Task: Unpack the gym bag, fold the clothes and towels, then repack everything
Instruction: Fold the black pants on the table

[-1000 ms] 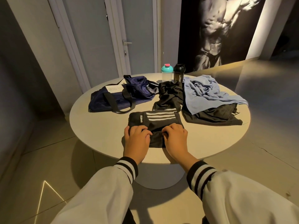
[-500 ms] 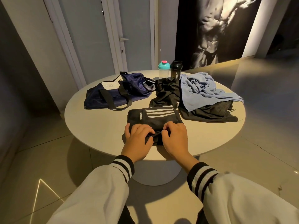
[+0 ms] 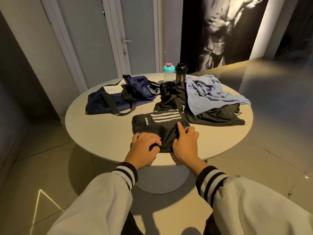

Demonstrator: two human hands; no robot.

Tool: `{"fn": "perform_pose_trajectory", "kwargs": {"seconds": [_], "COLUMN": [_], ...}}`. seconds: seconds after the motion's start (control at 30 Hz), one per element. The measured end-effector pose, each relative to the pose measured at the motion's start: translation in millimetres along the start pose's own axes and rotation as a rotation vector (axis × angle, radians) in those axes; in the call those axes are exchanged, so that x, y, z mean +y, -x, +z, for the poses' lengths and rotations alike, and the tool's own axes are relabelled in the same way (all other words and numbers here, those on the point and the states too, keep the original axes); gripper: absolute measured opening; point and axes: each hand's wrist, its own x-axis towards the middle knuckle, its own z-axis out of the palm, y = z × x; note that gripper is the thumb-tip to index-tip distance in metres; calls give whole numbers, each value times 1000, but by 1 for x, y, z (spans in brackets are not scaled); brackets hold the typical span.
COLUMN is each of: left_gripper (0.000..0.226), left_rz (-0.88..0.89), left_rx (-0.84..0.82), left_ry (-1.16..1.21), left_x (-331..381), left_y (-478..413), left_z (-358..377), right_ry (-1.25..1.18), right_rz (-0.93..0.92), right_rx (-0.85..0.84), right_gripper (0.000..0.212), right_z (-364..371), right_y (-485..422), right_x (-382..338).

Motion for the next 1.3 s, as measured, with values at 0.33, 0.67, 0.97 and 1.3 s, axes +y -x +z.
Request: {"fn": "perform_pose_trajectory", "kwargs": {"seconds": [0.33, 0.67, 0.97, 1.3], "left_gripper": [11, 31, 27, 9], "left_rz": [-217, -32, -65, -51], "left_rx": [136, 60, 95, 89], "left_ry": [-268, -252, -331, -200], "left_x": [11, 2, 2, 2], "left_y": [-20, -22, -21, -16], "left_z": [-1, 10, 9, 7], "right_ry": [-171, -482, -190, -311], "right_rz": [-203, 68, 13, 46], "right_rx": [-225, 9, 57, 60], "right_gripper": [48, 30, 40, 35], "right_z": [6, 17, 16, 15], "right_y": [-25, -22, -17, -16], "right_x": [-21, -18, -19, -12]}}
